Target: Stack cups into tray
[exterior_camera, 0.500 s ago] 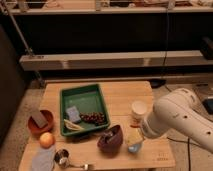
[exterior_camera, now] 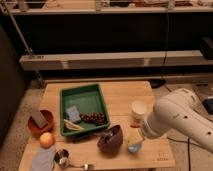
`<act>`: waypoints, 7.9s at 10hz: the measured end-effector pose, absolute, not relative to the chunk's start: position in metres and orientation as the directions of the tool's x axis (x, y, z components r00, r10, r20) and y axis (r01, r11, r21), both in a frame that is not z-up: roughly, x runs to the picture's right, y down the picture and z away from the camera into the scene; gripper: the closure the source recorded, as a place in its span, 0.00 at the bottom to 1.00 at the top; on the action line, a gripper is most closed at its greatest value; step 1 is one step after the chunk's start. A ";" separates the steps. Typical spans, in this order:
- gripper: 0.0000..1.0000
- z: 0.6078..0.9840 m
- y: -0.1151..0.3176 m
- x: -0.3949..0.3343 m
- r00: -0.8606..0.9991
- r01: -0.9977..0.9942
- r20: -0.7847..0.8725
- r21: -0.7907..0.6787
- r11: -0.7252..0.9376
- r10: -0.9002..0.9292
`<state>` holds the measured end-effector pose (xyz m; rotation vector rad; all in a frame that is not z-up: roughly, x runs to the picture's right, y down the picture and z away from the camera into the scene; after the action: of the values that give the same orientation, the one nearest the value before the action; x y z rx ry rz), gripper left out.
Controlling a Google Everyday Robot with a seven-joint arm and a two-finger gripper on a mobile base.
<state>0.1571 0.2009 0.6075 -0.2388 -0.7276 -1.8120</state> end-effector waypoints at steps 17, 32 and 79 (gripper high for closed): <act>0.20 0.608 0.201 0.157 -0.365 0.912 0.497 0.361 -0.195 -0.787; 0.20 0.629 0.219 0.182 -0.272 0.951 0.558 0.278 -0.133 -0.784; 0.98 0.656 0.108 0.011 -0.296 0.927 0.523 0.360 -0.108 -0.800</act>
<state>0.0108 0.1078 0.6560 -0.2300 -0.7516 -1.7207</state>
